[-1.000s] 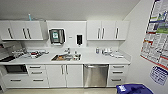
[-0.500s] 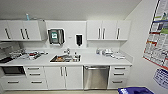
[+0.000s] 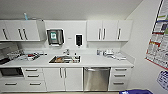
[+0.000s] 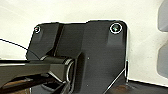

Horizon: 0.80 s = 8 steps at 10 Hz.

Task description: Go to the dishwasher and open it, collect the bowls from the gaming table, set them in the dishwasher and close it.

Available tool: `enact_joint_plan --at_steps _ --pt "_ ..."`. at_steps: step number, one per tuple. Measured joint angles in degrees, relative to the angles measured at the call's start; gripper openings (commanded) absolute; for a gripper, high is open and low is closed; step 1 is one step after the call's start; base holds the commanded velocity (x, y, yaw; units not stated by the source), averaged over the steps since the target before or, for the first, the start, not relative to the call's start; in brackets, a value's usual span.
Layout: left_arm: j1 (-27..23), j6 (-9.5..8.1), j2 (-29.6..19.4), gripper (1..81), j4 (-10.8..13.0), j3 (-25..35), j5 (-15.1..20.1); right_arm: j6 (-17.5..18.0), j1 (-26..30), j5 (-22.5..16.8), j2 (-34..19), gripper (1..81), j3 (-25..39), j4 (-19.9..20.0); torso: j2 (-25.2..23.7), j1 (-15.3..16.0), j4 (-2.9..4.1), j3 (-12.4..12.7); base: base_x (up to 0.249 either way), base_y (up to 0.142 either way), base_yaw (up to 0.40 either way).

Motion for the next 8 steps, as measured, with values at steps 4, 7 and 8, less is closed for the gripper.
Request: enact_joint_plan --at_steps 4,7,8 --pt "0.0 0.0 0.0 81.1 0.0 0.0 0.0 0.0 0.0 0.0 0.0 81.1 -0.1 0.0 0.0 0.0 0.0 0.0 0.094 0.0 0.0" --pt "0.0 0.0 0.4 81.1 0.0 0.0 0.0 0.0 0.0 0.0 0.0 81.1 -0.1 0.0 0.0 -0.1 0.0 0.0 0.123 0.0 0.0" --pt "-0.1 0.0 0.5 81.1 0.0 -0.1 0.0 0.0 0.1 0.0 0.1 81.1 -0.2 0.0 0.0 0.0 0.0 0.0 0.132 0.0 0.0"
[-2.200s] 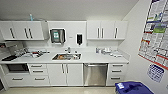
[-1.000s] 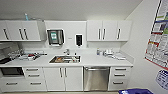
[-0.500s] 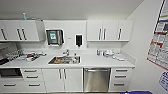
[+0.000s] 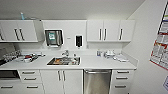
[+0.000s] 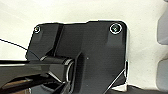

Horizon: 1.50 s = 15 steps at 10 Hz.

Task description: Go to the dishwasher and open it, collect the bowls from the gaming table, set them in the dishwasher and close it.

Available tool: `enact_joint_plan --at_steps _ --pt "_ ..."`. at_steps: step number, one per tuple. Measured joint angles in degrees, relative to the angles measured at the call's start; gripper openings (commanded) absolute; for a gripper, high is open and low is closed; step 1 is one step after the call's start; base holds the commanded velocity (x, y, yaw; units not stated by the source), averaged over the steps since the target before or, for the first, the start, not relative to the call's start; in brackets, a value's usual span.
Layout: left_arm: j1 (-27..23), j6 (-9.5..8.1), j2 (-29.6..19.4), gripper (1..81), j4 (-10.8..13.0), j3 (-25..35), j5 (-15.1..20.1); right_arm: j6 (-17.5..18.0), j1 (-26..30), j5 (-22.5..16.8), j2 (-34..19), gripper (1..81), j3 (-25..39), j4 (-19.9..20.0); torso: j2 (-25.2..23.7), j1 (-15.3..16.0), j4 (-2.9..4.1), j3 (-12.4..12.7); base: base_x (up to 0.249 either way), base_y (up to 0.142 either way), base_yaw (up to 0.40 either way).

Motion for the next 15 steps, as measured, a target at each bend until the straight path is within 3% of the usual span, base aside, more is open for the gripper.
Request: enact_joint_plan --at_steps 15 --pt "0.2 0.0 0.0 81.1 0.0 0.0 0.0 0.0 -0.1 -0.2 0.5 81.1 0.0 0.0 0.0 -0.1 0.0 0.0 0.102 0.0 0.0"
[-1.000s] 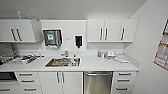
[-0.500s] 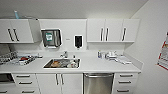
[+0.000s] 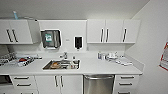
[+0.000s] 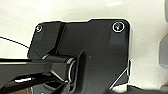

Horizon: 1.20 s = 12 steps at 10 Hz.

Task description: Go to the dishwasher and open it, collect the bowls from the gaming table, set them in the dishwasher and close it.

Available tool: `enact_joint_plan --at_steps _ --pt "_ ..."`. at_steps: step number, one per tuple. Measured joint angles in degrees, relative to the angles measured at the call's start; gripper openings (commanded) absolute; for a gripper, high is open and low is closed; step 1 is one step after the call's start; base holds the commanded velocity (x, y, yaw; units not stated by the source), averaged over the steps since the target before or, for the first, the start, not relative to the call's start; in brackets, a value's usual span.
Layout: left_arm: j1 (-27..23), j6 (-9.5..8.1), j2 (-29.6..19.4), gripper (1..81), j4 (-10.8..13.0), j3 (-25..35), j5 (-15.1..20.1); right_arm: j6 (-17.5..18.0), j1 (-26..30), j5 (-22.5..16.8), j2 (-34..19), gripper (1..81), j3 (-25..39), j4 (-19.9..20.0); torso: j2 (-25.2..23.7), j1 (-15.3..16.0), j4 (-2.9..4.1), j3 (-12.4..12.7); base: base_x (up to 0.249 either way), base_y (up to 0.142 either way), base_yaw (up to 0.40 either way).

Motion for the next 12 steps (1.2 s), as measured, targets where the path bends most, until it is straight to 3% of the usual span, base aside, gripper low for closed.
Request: enact_joint_plan --at_steps 12 --pt "0.0 0.0 0.0 81.1 0.0 0.0 0.0 -0.2 0.1 0.0 0.0 81.1 -0.3 0.0 0.0 0.0 0.0 0.0 0.096 0.006 0.0"
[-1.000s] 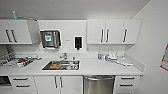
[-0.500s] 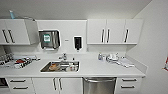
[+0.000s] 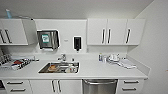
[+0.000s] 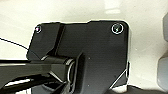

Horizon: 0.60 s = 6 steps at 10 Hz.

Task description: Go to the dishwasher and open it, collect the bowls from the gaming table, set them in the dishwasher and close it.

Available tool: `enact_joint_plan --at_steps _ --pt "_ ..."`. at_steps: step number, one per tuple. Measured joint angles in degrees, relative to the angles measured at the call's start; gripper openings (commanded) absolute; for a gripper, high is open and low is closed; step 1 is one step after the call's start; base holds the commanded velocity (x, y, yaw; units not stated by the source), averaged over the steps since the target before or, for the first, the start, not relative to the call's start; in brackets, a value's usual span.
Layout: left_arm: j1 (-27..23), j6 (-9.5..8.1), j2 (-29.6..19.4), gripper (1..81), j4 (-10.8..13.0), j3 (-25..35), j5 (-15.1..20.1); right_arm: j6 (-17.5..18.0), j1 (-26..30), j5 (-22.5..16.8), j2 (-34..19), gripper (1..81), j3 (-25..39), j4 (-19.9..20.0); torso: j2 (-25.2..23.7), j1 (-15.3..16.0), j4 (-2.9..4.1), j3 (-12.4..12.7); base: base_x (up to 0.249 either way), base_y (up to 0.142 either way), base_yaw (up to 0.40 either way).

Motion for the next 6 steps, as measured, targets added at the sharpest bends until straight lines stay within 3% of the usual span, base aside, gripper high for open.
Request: enact_joint_plan --at_steps 3,6 --pt "0.0 0.0 0.0 81.1 0.0 0.0 0.0 0.0 0.1 0.1 0.1 81.1 -0.2 0.0 0.0 0.0 0.0 0.0 0.099 0.071 0.0" --pt "0.0 0.0 -0.1 81.1 0.0 0.0 0.0 0.0 -0.1 0.0 0.3 81.1 -0.2 0.0 0.0 0.0 0.0 0.0 0.104 0.0 0.0"
